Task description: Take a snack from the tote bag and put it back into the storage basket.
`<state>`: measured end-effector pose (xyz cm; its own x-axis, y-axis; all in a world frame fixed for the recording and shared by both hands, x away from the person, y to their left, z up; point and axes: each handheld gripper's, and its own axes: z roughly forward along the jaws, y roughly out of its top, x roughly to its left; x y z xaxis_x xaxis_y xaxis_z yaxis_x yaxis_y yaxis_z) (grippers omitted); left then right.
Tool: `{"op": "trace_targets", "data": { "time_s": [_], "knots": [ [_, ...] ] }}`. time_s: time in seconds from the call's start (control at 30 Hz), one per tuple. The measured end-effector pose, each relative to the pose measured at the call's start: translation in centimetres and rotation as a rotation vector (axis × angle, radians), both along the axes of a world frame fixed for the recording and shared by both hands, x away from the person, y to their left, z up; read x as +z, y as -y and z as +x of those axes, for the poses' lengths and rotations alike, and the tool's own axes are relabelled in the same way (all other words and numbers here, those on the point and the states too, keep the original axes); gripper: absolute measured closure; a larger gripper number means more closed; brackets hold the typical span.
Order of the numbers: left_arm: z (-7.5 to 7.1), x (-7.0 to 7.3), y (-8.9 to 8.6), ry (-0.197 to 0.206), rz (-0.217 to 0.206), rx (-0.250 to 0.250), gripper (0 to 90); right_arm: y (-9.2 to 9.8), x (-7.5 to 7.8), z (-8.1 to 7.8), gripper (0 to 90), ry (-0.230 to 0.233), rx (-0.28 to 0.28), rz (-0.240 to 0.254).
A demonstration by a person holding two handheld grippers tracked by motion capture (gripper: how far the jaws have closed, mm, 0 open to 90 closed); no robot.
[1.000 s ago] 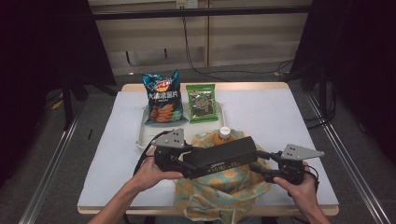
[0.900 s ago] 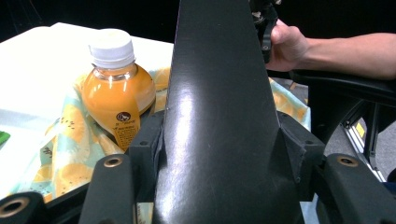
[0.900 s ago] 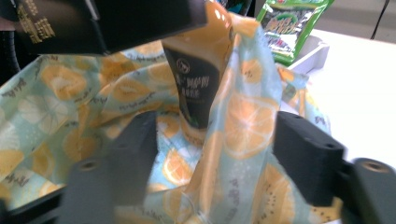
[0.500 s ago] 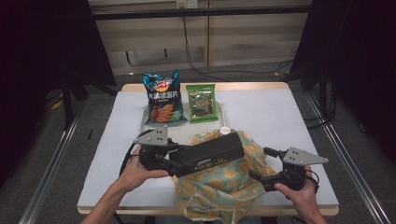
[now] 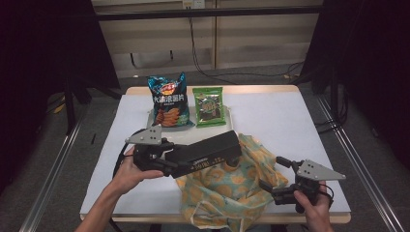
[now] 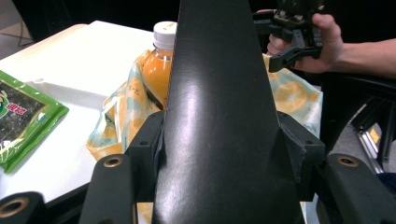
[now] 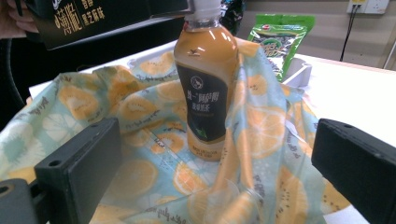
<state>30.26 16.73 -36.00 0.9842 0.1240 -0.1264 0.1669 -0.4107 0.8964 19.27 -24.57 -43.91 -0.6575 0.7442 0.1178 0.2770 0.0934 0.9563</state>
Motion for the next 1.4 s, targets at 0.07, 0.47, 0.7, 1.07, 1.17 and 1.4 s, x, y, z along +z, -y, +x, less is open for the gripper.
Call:
{"op": "trace_targets", "data": {
  "time_s": [0.07,0.47,0.7,1.07,1.17,1.4],
  "knots": [
    [0.1,0.0,-0.2,-0.003,-0.001,-0.001,43.1,0.2,-0.1,0.0,1.2,-0.005,-0.004,-0.002],
    [0.3,2.1,-2.0,0.004,-0.048,0.020,43.1,0.4,-0.3,0.4,1.4,-0.004,0.002,-0.006],
    [1.3,3.4,-2.4,0.021,-0.086,0.039,43.1,0.3,-0.3,0.6,1.4,-0.004,0.014,-0.009],
    [5.5,1.5,-3.2,0.014,0.012,0.115,43.1,0.2,-0.4,0.7,1.4,-0.010,0.026,-0.013],
    [6.9,0.6,-3.1,-0.002,0.044,0.133,43.0,0.1,-0.4,0.7,1.4,-0.016,0.029,-0.016],
    [9.3,-1.3,-2.5,-0.015,0.097,0.146,43.1,0.0,-0.5,0.7,1.4,-0.017,0.037,-0.017]
  ]
}}
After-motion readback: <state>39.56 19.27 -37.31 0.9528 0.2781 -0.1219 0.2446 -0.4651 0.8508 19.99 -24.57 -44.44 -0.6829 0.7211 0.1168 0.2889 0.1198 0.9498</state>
